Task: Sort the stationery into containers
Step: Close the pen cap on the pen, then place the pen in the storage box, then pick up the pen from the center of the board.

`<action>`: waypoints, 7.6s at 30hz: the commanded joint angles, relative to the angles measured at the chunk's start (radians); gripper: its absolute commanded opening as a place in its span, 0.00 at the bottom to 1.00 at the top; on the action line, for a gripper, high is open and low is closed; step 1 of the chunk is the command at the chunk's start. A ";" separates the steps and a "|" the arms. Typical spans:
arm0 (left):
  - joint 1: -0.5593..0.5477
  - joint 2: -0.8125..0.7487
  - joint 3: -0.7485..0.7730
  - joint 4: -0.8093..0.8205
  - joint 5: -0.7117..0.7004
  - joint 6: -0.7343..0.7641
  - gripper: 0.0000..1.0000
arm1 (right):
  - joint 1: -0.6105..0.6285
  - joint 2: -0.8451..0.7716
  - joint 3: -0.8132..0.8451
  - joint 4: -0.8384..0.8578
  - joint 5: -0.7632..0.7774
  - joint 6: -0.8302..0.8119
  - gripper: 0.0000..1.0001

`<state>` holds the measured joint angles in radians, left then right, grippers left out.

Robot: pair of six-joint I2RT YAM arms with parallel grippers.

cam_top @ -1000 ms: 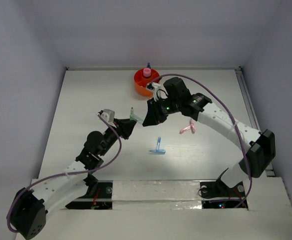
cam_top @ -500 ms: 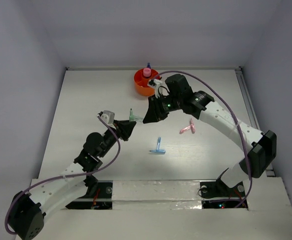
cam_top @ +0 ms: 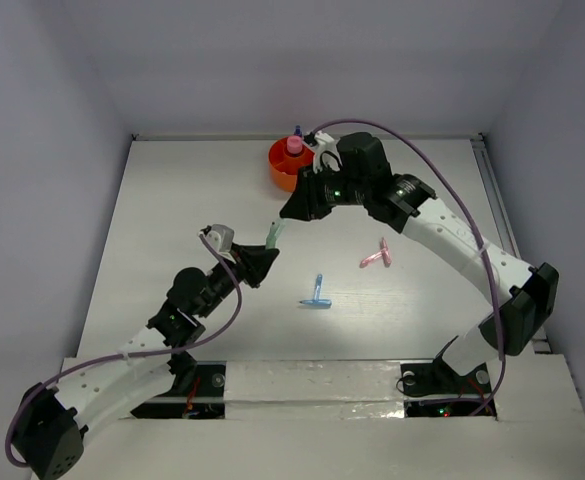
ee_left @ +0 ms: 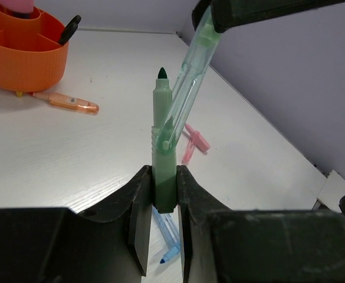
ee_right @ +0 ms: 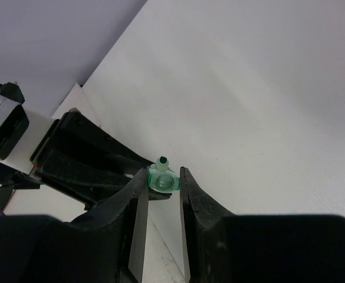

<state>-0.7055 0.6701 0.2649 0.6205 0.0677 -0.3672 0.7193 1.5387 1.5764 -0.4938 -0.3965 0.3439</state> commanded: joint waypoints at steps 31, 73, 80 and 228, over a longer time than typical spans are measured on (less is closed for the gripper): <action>-0.011 0.020 0.119 0.116 0.004 -0.070 0.00 | 0.034 0.086 -0.093 0.194 -0.062 0.007 0.00; 0.063 0.171 0.459 0.119 -0.123 -0.038 0.00 | 0.238 -0.089 -0.898 0.673 0.136 0.251 0.00; 0.063 0.169 0.373 0.120 0.004 -0.110 0.00 | 0.238 -0.088 -0.702 0.606 0.280 0.205 0.00; 0.298 -0.184 0.442 -0.627 0.067 0.051 0.99 | -0.300 0.606 -0.010 0.411 0.153 -0.395 0.79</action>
<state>-0.4122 0.4858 0.7109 -0.0563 0.1219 -0.3157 0.4198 2.1353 1.5124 -0.1413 -0.1875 -0.0277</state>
